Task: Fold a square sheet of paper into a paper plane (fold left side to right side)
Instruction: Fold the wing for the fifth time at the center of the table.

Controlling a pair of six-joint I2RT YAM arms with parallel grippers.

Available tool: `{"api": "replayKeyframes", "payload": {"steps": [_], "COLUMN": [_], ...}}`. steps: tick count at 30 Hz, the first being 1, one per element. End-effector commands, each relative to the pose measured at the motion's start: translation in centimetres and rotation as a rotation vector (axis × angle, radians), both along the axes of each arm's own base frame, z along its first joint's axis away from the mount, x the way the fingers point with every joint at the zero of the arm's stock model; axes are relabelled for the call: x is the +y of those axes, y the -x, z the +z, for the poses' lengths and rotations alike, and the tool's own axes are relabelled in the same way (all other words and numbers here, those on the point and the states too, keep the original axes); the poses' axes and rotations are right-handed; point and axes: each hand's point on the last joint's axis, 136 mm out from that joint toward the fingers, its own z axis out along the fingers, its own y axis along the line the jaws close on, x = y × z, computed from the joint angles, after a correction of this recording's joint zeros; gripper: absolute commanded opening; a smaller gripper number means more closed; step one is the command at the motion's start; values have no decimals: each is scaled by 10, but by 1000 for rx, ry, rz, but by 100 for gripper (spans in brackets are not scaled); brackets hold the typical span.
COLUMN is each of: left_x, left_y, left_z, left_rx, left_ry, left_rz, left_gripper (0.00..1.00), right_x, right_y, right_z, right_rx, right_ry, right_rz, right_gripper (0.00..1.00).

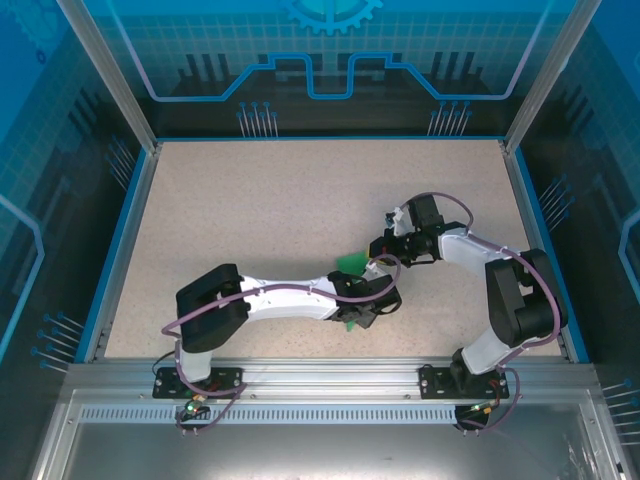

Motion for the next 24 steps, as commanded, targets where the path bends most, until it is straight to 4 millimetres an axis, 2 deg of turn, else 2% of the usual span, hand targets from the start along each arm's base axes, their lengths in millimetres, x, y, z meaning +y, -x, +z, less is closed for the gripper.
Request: {"api": "replayKeyframes", "payload": {"steps": [1,7,11,13,17,22,23,24], "left_x": [1,-1,-2,-1,-1,-1,-1,-2], "left_y": [-4,-2,-1,0,2,3,3,4], "left_z": [2,-4,-7,-9,-12,-12,-12,-12], "left_rx": [-32,-16,-7,-1,7,11,11,15], "left_ry": [-38,-44,-39,-40,-38,-25,-22,-15], "left_rz": [27,22,16,16,13,16,18,17], "left_gripper": [57,42,37,35,23,14,12,12], "right_x": [4,2,0,0,-1,-1,-1,-1], "right_y": [5,5,6,6,7,6,5,4], "right_z": [-6,-12,-15,-15,-15,-12,-10,-6], "right_rx": [20,26,29,27,28,10,1,-15], "right_ry": [3,17,30,30,38,41,40,38], "right_rz": [11,7,4,4,10,23,23,26], "right_gripper": [0,0,0,0,0,0,3,12]}}
